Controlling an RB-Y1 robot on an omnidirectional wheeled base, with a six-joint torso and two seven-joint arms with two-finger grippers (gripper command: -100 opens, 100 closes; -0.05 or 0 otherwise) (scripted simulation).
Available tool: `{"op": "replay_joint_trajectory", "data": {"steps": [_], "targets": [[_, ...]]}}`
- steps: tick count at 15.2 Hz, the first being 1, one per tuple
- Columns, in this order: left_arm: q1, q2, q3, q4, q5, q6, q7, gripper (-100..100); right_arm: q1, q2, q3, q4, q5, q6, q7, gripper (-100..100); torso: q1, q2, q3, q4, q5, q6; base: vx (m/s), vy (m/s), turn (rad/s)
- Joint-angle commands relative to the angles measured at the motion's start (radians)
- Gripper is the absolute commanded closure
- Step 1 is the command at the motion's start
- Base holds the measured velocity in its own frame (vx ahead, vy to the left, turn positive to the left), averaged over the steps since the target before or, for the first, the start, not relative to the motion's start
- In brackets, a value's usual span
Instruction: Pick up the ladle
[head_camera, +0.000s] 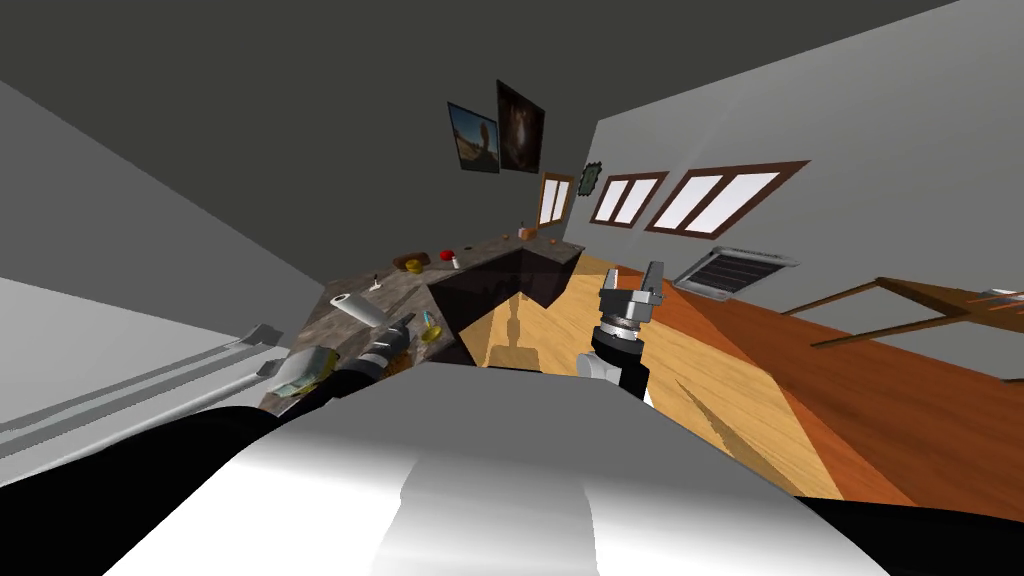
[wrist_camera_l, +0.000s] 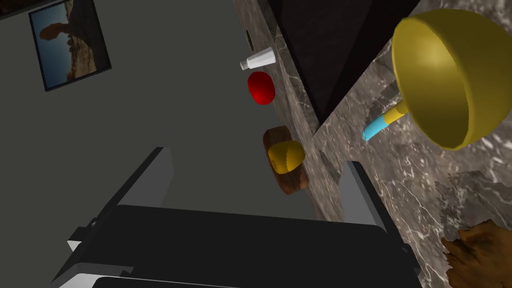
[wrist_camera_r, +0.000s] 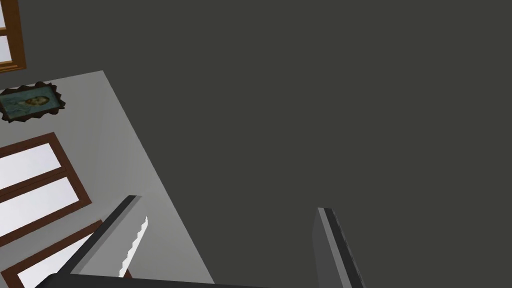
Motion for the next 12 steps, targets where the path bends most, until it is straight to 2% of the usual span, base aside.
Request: {"op": "replay_joint_trajectory", "data": {"steps": [1,2,3,4,5,6,7,8,9,10,11,12], "targets": [[0.05,0.04,0.018,-0.005,0.013,0.047,0.003,-100,0.0,0.0,0.0,0.0,0.0,0.0,0.0,0,0.0,0.0,0.0,0.0,0.0,0.0,0.022,0.012,-0.224],[0.055,0.04,0.018,-0.005,0.013,0.047,0.003,-100,0.0,0.0,0.0,0.0,0.0,0.0,0.0,0,0.0,0.0,0.0,0.0,0.0,0.0,0.021,0.013,-0.185],[0.095,0.069,0.033,-0.01,0.024,0.079,0.007,-100,0.0,0.0,0.0,0.0,0.0,0.0,0.0,0,0.0,0.0,0.0,0.0,0.0,0.0,0.023,0.012,-0.237],[0.095,0.069,0.033,-0.01,0.024,0.08,0.007,-100,0.0,0.0,0.0,0.0,0.0,0.0,0.0,0,0.0,0.0,0.0,0.0,0.0,0.0,0.022,0.013,-0.202],[0.136,0.098,0.047,-0.014,0.035,0.103,0.012,-100,0.0,0.0,0.0,0.0,0.0,0.0,0.0,0,0.0,0.0,0.0,0.0,0.0,0.0,0.026,0.009,-0.23],[0.136,0.098,0.047,-0.014,0.035,0.113,0.012,-100,0.0,0.0,0.0,0.0,0.0,0.0,0.0,0,0.0,0.0,0.0,0.0,0.0,0.0,0.025,0.014,-0.207],[0.176,0.126,0.061,-0.019,0.046,0.138,0.016,-100,0.0,0.0,0.0,0.0,0.0,0.0,0.0,0,0.0,-0.001,0.0,0.0,0.0,0.0,0.027,0.015,-0.258],[0.176,0.126,0.061,-0.019,0.046,0.146,0.016,-100,0.0,0.0,0.0,0.0,0.0,0.0,0.0,0,0.0,-0.001,0.0,0.0,0.0,0.001,0.026,0.017,-0.193],[0.213,0.153,0.074,-0.024,0.057,0.177,0.02,-100,0.0,0.0,0.0,0.0,0.0,0.0,0.0,0,0.0,-0.001,0.0,0.0,0.0,0.0,0.027,0.01,-0.202],[0.216,0.153,0.074,-0.024,0.057,0.179,0.02,-100,0.0,0.0,0.0,0.0,0.0,0.0,0.0,0,0.0,-0.001,-0.001,0.0,0.0,0.0,0.025,0.009,-0.198],[0.252,0.18,0.087,-0.028,0.067,0.209,0.024,-100,0.0,0.0,0.0,0.0,0.0,0.0,0.0,0,0.0,-0.001,-0.001,0.0,0.0,0.0,0.031,0.01,-0.254],[0.255,0.18,0.087,-0.028,0.067,0.21,0.024,-100,0.0,0.0,0.0,0.0,0.0,0.0,0.0,0,-0.001,-0.001,-0.001,0.0,0.0,0.0,0.028,0.013,-0.174]]}}
